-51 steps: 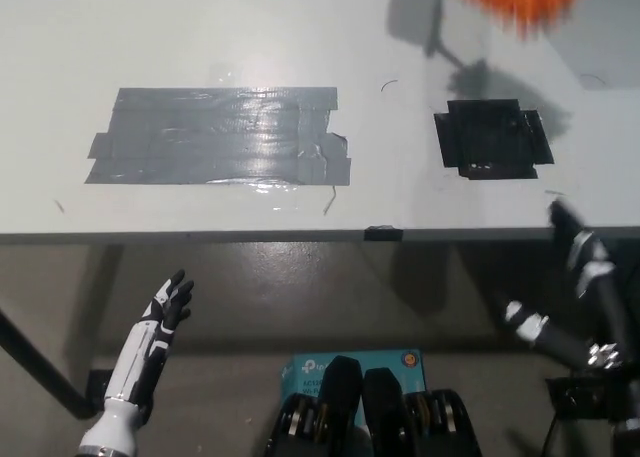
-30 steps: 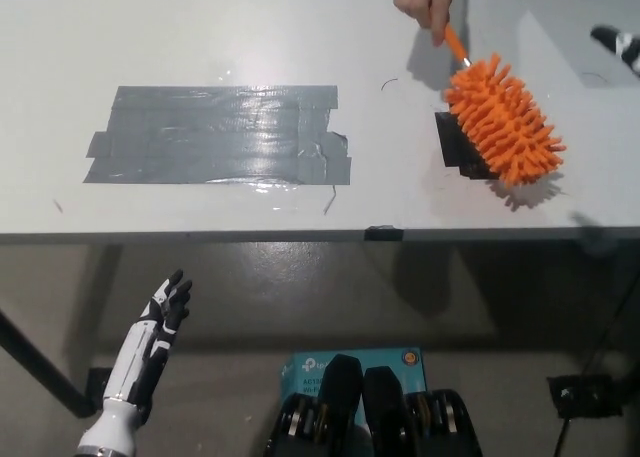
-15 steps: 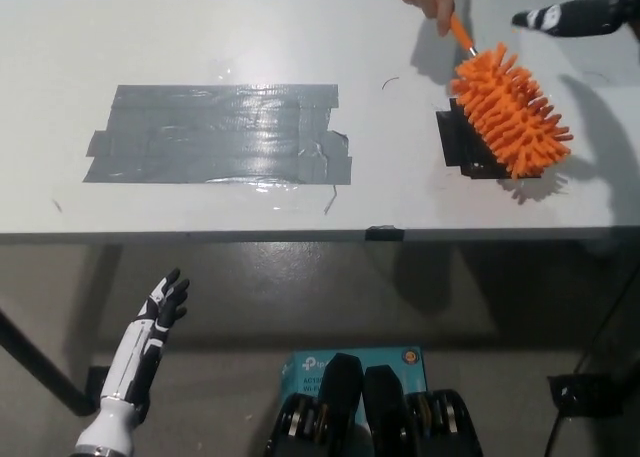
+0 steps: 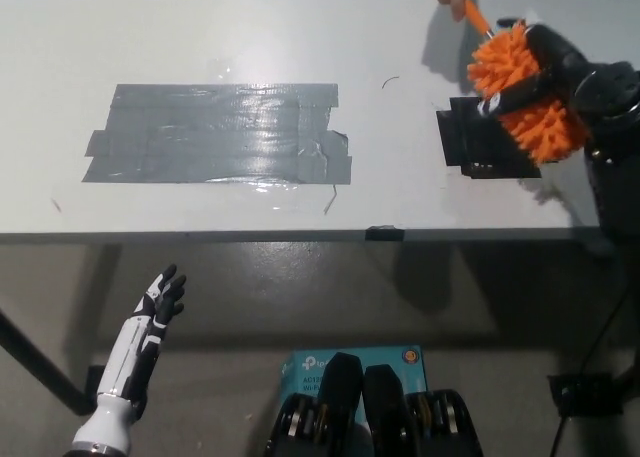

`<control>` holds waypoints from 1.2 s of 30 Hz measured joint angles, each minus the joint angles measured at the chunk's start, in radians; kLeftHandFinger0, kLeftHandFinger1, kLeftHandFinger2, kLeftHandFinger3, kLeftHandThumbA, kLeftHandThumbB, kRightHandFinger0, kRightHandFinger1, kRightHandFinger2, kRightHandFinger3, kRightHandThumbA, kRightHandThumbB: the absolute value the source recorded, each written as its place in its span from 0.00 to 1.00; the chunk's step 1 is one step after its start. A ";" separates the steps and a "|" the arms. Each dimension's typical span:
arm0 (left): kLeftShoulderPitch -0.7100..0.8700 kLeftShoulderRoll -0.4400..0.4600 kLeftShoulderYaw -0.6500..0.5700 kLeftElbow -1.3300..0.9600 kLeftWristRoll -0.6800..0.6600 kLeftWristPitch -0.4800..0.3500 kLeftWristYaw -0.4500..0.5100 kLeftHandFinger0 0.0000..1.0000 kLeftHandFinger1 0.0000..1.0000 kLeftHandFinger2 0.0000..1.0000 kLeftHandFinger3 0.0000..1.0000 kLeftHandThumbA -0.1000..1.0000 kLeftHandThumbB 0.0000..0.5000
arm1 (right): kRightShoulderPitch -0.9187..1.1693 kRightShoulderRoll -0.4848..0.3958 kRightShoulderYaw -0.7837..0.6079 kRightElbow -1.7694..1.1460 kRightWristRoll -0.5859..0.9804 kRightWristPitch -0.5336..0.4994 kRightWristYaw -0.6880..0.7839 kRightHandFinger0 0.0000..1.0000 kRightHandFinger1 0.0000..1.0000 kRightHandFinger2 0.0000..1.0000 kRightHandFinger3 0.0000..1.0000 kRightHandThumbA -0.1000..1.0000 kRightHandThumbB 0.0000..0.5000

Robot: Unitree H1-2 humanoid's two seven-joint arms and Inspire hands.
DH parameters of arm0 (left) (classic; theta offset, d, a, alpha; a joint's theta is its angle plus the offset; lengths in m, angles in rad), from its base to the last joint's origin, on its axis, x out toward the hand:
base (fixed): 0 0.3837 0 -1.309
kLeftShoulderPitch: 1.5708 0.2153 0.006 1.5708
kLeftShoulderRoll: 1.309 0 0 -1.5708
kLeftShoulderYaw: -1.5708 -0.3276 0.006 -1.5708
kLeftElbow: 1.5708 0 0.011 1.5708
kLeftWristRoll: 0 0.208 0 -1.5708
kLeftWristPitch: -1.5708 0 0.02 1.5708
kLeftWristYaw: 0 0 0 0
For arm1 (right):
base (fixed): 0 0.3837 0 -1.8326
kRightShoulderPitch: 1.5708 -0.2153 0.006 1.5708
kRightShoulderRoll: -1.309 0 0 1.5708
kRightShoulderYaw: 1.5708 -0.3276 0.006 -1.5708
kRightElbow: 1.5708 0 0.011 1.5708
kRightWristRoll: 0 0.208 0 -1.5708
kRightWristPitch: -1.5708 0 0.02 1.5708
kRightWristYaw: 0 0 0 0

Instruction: A person hands an oraange duster to the robot and the robot grabs it with its right hand and places it on the black marked spot infron tof it on the desk

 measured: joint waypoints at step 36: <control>-0.007 0.001 0.001 0.001 0.014 -0.002 0.000 1.00 1.00 1.00 1.00 0.95 0.35 | 0.109 -0.026 -0.033 -0.191 0.073 0.004 -0.143 0.25 0.77 1.00 1.00 0.00 0.38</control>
